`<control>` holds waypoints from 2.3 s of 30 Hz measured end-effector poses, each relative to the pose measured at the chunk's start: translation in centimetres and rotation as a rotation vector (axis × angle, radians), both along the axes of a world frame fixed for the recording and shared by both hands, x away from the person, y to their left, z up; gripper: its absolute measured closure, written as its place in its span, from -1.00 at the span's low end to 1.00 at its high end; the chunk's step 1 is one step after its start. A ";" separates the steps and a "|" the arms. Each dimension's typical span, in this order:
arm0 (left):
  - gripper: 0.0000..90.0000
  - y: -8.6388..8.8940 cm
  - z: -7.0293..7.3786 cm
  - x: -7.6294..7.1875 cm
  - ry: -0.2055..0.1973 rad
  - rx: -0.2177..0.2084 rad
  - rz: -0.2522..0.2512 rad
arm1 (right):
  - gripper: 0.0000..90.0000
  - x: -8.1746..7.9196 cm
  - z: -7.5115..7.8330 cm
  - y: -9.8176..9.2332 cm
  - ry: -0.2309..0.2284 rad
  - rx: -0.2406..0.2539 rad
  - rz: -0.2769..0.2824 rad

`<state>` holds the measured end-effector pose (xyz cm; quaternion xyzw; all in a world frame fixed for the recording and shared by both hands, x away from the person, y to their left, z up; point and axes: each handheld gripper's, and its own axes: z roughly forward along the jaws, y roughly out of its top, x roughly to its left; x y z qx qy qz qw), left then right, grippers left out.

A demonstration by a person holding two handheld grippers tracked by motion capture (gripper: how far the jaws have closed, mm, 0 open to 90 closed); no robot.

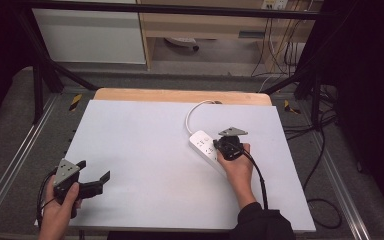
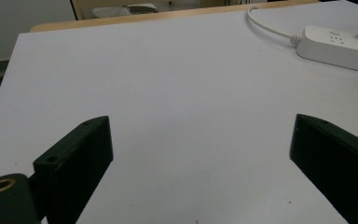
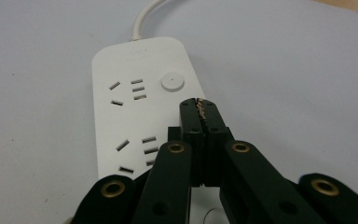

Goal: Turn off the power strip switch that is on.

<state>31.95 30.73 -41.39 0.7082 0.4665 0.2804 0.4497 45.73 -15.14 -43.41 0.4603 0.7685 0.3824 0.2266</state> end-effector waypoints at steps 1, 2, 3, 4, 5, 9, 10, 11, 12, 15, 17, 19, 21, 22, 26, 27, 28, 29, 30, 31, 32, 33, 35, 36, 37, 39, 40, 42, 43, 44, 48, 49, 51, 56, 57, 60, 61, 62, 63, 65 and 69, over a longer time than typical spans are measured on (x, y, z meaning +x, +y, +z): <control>-0.87 0.0 0.0 0.0 0.000 0.001 -0.001 | 1.00 0.0 0.0 0.0 -0.001 0.004 -0.001; -0.87 0.0 0.0 0.0 0.000 0.001 -0.001 | 1.00 0.0 0.0 0.0 -0.002 0.002 0.000; -0.87 0.0 0.0 0.0 0.000 0.001 -0.001 | 1.00 0.0 0.0 0.0 -0.004 0.000 -0.001; -0.87 0.0 0.0 0.0 0.000 0.001 0.000 | 1.00 0.0 0.0 0.0 -0.003 -0.001 0.000; -0.87 0.0 0.0 0.0 0.000 0.000 0.000 | 1.00 0.0 0.0 0.0 -0.001 0.002 -0.004; -0.87 0.0 0.0 0.0 0.001 0.001 0.000 | 1.00 0.0 -0.1 0.0 0.000 0.010 -0.009; -0.87 0.0 0.0 0.0 0.001 0.001 0.000 | 1.00 0.0 0.0 0.0 0.001 0.007 -0.007; -0.87 0.0 0.0 0.0 0.001 0.001 -0.001 | 1.00 0.0 0.0 0.0 0.000 0.008 -0.009; -0.87 0.0 0.0 0.0 0.002 0.001 -0.001 | 1.00 0.0 0.0 0.0 0.000 0.007 -0.009; -0.87 0.0 0.0 0.0 0.001 0.001 0.000 | 1.00 -0.1 -0.1 0.0 0.001 0.012 -0.009; -0.87 0.0 0.0 0.0 0.003 0.002 -0.001 | 1.00 -0.1 0.0 0.0 0.000 0.005 -0.009; -0.87 0.0 0.0 0.0 0.003 0.003 -0.001 | 1.00 -0.1 0.0 0.1 -0.003 -0.005 -0.010; -0.87 0.0 0.0 0.0 0.002 0.003 -0.001 | 1.00 -0.1 0.0 0.1 -0.003 -0.006 -0.012; -0.87 0.0 0.0 0.0 0.003 0.003 -0.001 | 1.00 -0.1 0.0 0.2 0.001 -0.005 -0.014; -0.87 0.0 0.0 0.0 0.008 0.002 -0.002 | 1.00 0.0 0.0 0.1 0.005 0.000 -0.016; -0.87 0.0 0.0 0.0 0.008 0.002 -0.002 | 1.00 -0.1 0.0 0.1 0.005 0.002 -0.018; -0.87 0.0 -0.1 0.0 0.009 0.000 -0.002 | 1.00 -0.1 0.0 0.2 0.003 -0.004 -0.017; -0.87 0.0 0.0 0.0 0.008 0.001 -0.001 | 1.00 -0.1 0.1 0.2 0.004 -0.008 -0.018; -0.87 0.0 0.0 0.0 0.007 0.000 -0.001 | 1.00 -0.1 0.1 0.3 0.003 -0.009 -0.018; -0.87 0.0 0.0 0.0 0.003 0.003 0.000 | 1.00 -0.1 0.0 0.3 -0.001 -0.010 -0.020; -0.87 0.0 0.0 0.0 0.003 0.002 -0.001 | 1.00 -0.2 0.0 0.3 -0.003 -0.010 -0.024; -0.87 0.0 0.0 0.0 0.003 0.002 -0.001 | 1.00 -0.2 0.0 0.3 -0.003 -0.008 -0.026; -0.87 0.0 0.0 0.0 0.007 0.001 -0.005 | 1.00 -0.1 0.0 0.3 -0.003 -0.009 -0.024; -0.87 0.0 0.0 0.0 0.006 0.000 -0.005 | 1.00 -0.1 0.0 0.3 0.000 -0.010 -0.023; -0.87 -0.1 0.0 0.0 0.005 0.000 -0.006 | 1.00 -0.1 0.0 0.3 0.004 -0.008 -0.023; -0.87 0.0 0.0 0.0 0.001 0.002 -0.005 | 1.00 -0.1 0.0 0.3 0.002 -0.014 -0.023; -0.87 0.0 0.0 0.0 0.003 0.002 -0.004 | 1.00 -0.1 0.0 0.3 0.005 -0.009 -0.025; -0.87 -0.1 0.0 0.0 0.006 -0.001 -0.006 | 1.00 -0.1 0.1 0.3 0.005 -0.020 -0.020; -0.87 -0.1 0.0 0.0 0.006 -0.001 -0.006 | 1.00 -0.1 0.1 0.4 0.005 -0.025 -0.019; -0.87 0.0 0.0 0.0 0.002 0.002 -0.006 | 1.00 -0.1 0.1 0.4 0.007 -0.024 -0.020; -0.87 0.0 0.0 0.0 0.002 0.001 -0.005 | 1.00 -0.1 0.1 0.6 0.004 -0.045 -0.020; -0.87 0.0 0.0 0.0 0.002 0.002 -0.006 | 1.00 -0.1 0.1 0.6 0.002 -0.047 -0.020; -0.87 0.0 0.0 0.0 0.002 0.002 -0.007 | 1.00 -0.1 0.1 0.6 0.006 -0.044 -0.019; -0.87 0.0 0.0 0.0 0.007 -0.001 -0.007 | 1.00 -0.1 0.1 0.5 0.005 -0.040 -0.017; -0.87 0.0 0.0 0.0 0.003 0.002 -0.005 | 1.00 -0.1 0.1 0.5 0.006 -0.039 -0.018; -0.87 0.0 0.0 0.0 0.002 0.001 -0.005 | 1.00 -0.1 0.1 0.6 0.007 -0.042 -0.019; -0.87 0.0 0.0 0.0 0.002 0.002 -0.005 | 1.00 -0.1 0.1 0.6 0.007 -0.042 -0.019; -0.87 0.0 0.0 0.0 0.002 0.001 -0.005 | 1.00 -0.1 0.1 0.6 0.007 -0.042 -0.019; -0.87 0.0 0.0 0.0 0.002 0.001 -0.004 | 1.00 -0.1 0.1 0.5 0.009 -0.040 -0.018; -0.87 0.0 0.0 0.0 0.001 0.000 -0.003 | 1.00 -0.1 0.2 0.5 0.012 -0.035 -0.020; -0.87 0.1 0.0 0.0 0.002 0.001 -0.004 | 1.00 0.0 0.2 0.5 0.017 -0.028 -0.024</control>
